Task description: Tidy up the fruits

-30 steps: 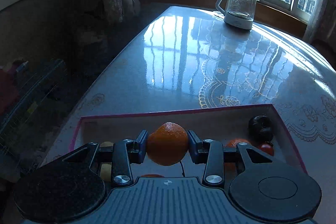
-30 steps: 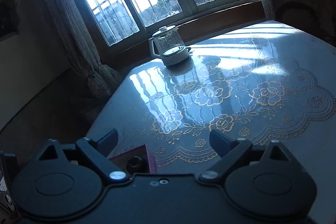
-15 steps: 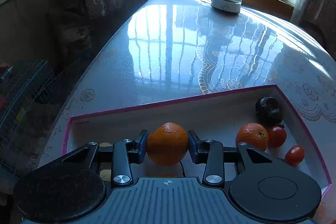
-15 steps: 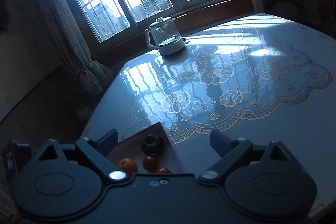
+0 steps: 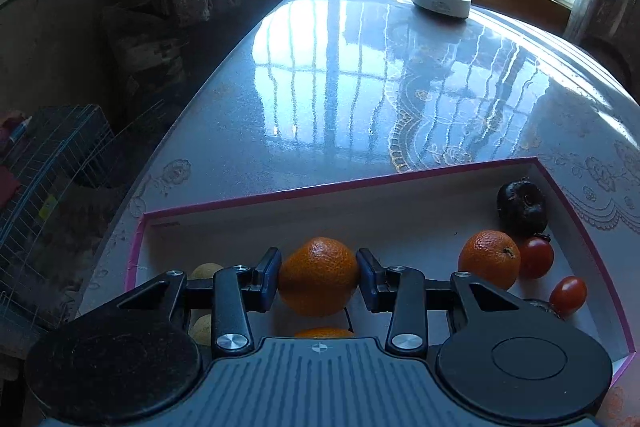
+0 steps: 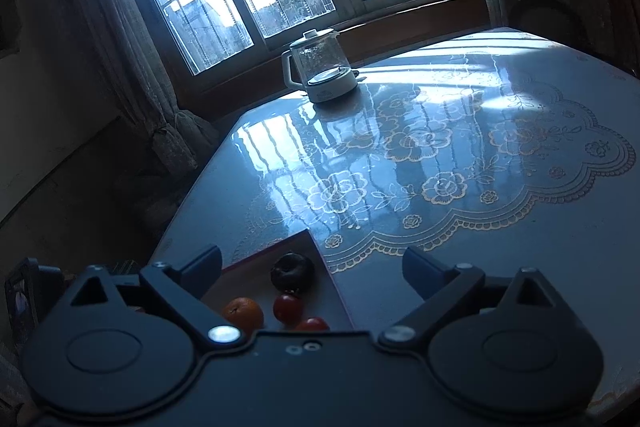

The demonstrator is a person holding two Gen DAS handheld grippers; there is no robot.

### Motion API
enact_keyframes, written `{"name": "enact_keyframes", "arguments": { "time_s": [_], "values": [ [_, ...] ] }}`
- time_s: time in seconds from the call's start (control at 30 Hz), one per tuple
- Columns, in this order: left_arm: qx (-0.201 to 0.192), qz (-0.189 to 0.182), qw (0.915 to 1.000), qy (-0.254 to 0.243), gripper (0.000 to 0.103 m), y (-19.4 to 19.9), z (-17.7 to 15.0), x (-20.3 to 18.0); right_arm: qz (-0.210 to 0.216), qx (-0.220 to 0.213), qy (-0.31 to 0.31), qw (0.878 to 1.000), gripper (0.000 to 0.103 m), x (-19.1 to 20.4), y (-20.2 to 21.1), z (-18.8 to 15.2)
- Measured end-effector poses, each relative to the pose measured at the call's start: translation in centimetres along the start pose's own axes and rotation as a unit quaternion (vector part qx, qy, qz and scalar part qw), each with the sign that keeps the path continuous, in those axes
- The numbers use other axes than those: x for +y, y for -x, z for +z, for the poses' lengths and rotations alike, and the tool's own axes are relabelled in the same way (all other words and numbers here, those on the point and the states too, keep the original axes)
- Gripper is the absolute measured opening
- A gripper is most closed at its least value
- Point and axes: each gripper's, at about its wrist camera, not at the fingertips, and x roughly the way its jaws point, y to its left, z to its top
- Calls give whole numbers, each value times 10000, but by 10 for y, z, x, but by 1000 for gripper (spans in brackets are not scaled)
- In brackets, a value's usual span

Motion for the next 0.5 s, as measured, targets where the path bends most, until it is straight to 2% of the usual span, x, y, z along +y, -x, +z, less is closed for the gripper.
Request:
{"name": "enact_keyframes", "arguments": {
  "time_s": [0.07,0.1,0.13,0.2,0.3,0.5],
  "values": [
    [-4,-23,10000,16,44,5,2,1,3,7,1,10000,97,1,1,-1],
    [-23,-49,10000,22,60,8,3,1,11,8,-1,10000,97,1,1,-1],
    [-54,-47,10000,14,82,12,4,1,20,6,-4,10000,98,2,2,-1],
    [-216,15,9998,-7,100,23,4,2,46,9,-1,10000,98,4,3,-1],
    [-330,-4,9994,-49,102,32,7,2,82,-3,8,10000,99,6,4,-2],
    [-91,-27,9999,127,103,35,8,13,131,-41,27,9999,99,14,8,-3]
  ]
}}
